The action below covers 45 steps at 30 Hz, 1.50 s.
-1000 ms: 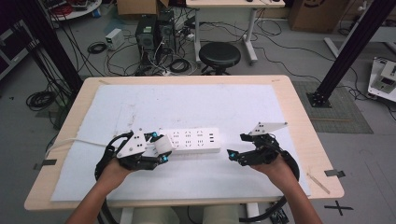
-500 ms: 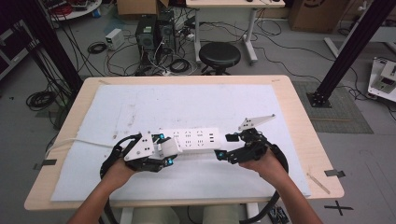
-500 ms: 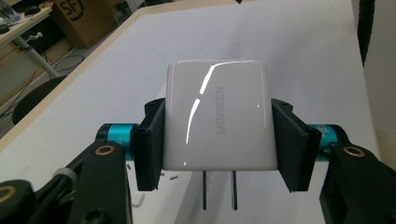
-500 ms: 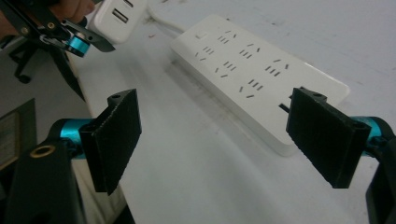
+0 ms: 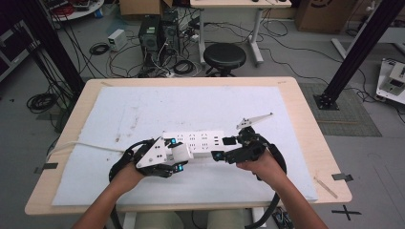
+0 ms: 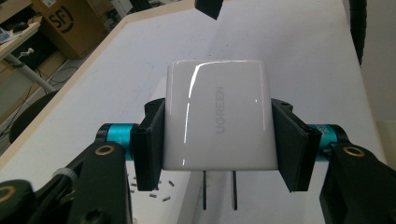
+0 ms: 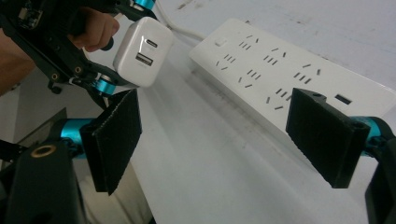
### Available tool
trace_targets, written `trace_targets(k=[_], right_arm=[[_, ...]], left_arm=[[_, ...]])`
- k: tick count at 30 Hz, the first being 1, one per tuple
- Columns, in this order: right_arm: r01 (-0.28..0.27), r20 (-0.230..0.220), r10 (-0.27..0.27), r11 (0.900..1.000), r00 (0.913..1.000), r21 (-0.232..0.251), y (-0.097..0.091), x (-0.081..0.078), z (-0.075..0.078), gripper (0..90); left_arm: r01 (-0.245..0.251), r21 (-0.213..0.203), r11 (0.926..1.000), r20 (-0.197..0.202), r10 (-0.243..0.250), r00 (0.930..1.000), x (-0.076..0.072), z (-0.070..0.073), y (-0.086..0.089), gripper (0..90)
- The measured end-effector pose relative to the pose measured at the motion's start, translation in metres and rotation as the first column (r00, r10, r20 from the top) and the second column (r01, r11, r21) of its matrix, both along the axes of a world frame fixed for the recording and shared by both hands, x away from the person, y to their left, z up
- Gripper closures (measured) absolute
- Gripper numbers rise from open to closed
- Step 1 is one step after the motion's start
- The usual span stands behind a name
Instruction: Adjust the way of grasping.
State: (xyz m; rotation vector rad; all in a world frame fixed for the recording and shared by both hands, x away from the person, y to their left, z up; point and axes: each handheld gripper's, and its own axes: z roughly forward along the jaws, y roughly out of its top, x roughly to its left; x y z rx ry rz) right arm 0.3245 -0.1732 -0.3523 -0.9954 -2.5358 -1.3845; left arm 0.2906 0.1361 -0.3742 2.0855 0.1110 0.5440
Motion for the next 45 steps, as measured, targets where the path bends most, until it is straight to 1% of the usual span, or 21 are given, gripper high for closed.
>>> trace_targets(k=[5,8,11,12,13,14,16,19,24,26,27,28,29,34,35,36,37,40,42,44,45], right_arm=[[-0.010,-0.034,0.010,0.9999,0.9994,0.012,0.007,0.002,-0.001,18.7],[-0.016,-0.075,0.018,0.9995,0.9970,0.028,0.010,0.005,-0.002,18.8],[-0.029,-0.111,0.036,0.9978,0.9932,0.060,0.012,0.009,-0.003,18.8],[-0.029,-0.132,0.039,0.9968,0.9905,0.075,0.013,0.010,-0.003,18.8],[-0.029,-0.132,0.039,0.9968,0.9905,0.075,0.013,0.010,-0.003,18.8],[-0.029,-0.151,0.042,0.9960,0.9876,0.085,0.015,0.011,-0.004,18.8],[-0.032,-0.170,0.048,0.9949,0.9843,0.096,0.016,0.012,-0.005,18.8],[-0.034,-0.193,0.053,0.9945,0.9798,0.099,0.019,0.013,-0.005,18.8],[-0.030,-0.224,0.051,0.9949,0.9732,0.096,0.025,0.016,-0.007,18.9],[-0.034,-0.244,0.058,0.9944,0.9681,0.100,0.026,0.017,-0.008,18.9],[-0.034,-0.244,0.058,0.9944,0.9681,0.100,0.026,0.017,-0.008,18.9],[-0.035,-0.259,0.062,0.9933,0.9639,0.111,0.028,0.018,-0.009,18.9],[-0.037,-0.262,0.067,0.9923,0.9628,0.118,0.029,0.019,-0.010,18.9],[-0.038,-0.314,0.077,0.9908,0.9464,0.130,0.035,0.022,-0.012,22.0],[-0.040,-0.314,0.081,0.9900,0.9460,0.136,0.036,0.023,-0.013,22.1],[-0.035,-0.325,0.076,0.9909,0.9426,0.130,0.037,0.023,-0.013,22.1],[-0.035,-0.324,0.075,0.9912,0.9432,0.127,0.037,0.024,-0.014,22.8],[-0.035,-0.343,0.076,0.9920,0.9363,0.122,0.041,0.026,-0.015,24.4],[-0.035,-0.368,0.078,0.9918,0.9266,0.123,0.043,0.027,-0.017,26.1],[-0.029,-0.379,0.072,0.9925,0.9226,0.119,0.045,0.028,-0.018,26.5],[-0.029,-0.379,0.072,0.9925,0.9226,0.119,0.045,0.028,-0.018,26.5]], left_arm=[[0.012,-0.006,0.9999,-0.003,-0.012,0.9999,0.003,-0.002,-0.005,42.5],[0.023,-0.011,0.9997,-0.006,-0.023,0.9997,0.006,-0.003,-0.010,42.5],[0.024,-0.016,0.9996,-0.009,-0.024,0.9997,0.006,-0.004,-0.011,42.5],[0.027,-0.020,0.9994,-0.010,-0.027,0.9996,0.007,-0.005,-0.013,42.5],[0.027,-0.020,0.9994,-0.010,-0.027,0.9996,0.007,-0.005,-0.013,42.5],[0.031,-0.018,0.9994,-0.014,-0.031,0.9994,0.008,-0.006,-0.014,42.5],[0.035,-0.015,0.9993,-0.014,-0.036,0.9993,0.009,-0.007,-0.015,42.5],[0.038,-0.022,0.9990,-0.020,-0.038,0.9991,0.009,-0.009,-0.017,42.5],[0.050,-0.018,0.9986,-0.010,-0.051,0.9987,0.009,-0.010,-0.021,42.5],[0.052,-0.022,0.9984,-0.004,-0.052,0.9986,0.010,-0.010,-0.022,42.5],[0.052,-0.022,0.9984,-0.004,-0.052,0.9986,0.010,-0.010,-0.022,42.5],[0.054,-0.020,0.9983,-0.004,-0.054,0.9985,0.010,-0.010,-0.023,42.5],[0.054,-0.022,0.9983,-0.002,-0.054,0.9985,0.010,-0.010,-0.024,42.5],[0.062,-0.011,0.9980,0.009,-0.062,0.9980,0.010,-0.011,-0.027,42.5],[0.063,-0.013,0.9979,0.008,-0.063,0.9980,0.010,-0.012,-0.027,42.5],[0.064,-0.012,0.9979,0.009,-0.064,0.9979,0.010,-0.011,-0.028,42.5],[0.065,-0.012,0.9978,0.009,-0.065,0.9979,0.010,-0.011,-0.028,42.5],[0.067,-0.019,0.9975,0.008,-0.067,0.9977,0.010,-0.011,-0.029,42.5],[0.069,-0.016,0.9975,0.008,-0.069,0.9976,0.010,-0.011,-0.029,42.5],[0.068,-0.018,0.9975,0.007,-0.068,0.9976,0.010,-0.011,-0.030,42.5],[0.068,-0.018,0.9975,0.007,-0.068,0.9976,0.010,-0.011,-0.030,42.5]])
